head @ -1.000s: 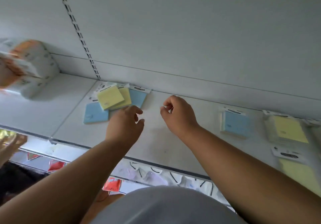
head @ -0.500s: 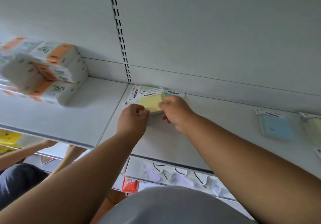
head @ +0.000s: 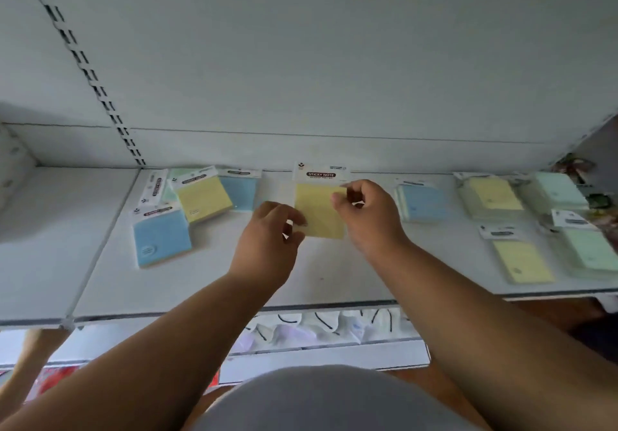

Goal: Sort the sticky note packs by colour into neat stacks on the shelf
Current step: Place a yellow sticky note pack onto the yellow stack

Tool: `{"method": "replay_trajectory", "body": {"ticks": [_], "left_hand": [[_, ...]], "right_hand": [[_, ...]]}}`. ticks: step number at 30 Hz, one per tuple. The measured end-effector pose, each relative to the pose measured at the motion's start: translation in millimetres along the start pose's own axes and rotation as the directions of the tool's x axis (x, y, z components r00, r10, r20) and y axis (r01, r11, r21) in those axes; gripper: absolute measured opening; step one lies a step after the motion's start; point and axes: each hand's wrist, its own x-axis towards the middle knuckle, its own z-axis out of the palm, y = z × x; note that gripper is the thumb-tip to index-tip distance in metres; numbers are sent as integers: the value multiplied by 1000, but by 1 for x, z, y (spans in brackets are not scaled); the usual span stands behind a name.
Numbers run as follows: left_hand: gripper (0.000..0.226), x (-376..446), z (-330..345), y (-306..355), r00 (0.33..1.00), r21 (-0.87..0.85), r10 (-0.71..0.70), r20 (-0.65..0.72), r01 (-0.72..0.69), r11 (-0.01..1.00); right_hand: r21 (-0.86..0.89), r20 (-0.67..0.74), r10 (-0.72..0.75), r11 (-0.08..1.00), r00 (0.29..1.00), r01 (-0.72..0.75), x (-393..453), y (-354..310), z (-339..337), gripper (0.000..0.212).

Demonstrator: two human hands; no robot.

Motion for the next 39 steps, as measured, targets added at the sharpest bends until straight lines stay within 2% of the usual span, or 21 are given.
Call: {"method": "replay_trajectory", "body": {"ticks": [6, 9, 12, 15, 17, 20, 23, 26, 31, 39], "left_hand": [[26, -9, 111, 93, 974, -37, 112, 196, -107, 994], [28, -17, 168, 144, 953, -55, 124, 278, -114, 992], [28, -23, 211, 178, 938, -23, 137, 319, -137, 990], [29, -25, 241, 198, 940, 53, 84, 330, -107, 993], [31, -30, 256, 205, 938, 146, 28, 344, -83, 986], [32, -36, 265, 209, 941, 240, 5, 340, -92, 966], [31, -34, 263, 212, 945, 261, 20, 327, -110, 959], [32, -38, 254, 211, 950, 225, 32, 311, -106, 969], [23, -49, 220, 184, 989, 192, 5, 149, -34, 981], [17, -54, 110, 86, 986, 228, -146, -76, 160, 960]], "right_hand": [[-167, -125, 98, 979, 987, -118, 5, 83, -134, 18], [-287, -102, 160, 940, 982, -183, 13, 119, -205, 19], [-428, -46, 182, 885, 982, -184, 25, 143, -257, 20], [-552, 30, 189, 822, 982, -141, 36, 163, -278, 36], [-604, 74, 207, 788, 976, -121, 40, 174, -278, 38], [-674, 77, 201, 733, 976, -98, 41, 185, -273, 28], [-685, 27, 115, 725, 993, -66, 39, 186, -273, 27], [-632, 46, -3, 774, 999, 32, 35, 179, -270, 20], [-461, 155, -118, 870, 981, 178, 24, 148, -230, 17], [-327, 283, -232, 889, 930, 321, 8, 67, -101, 22]]}}
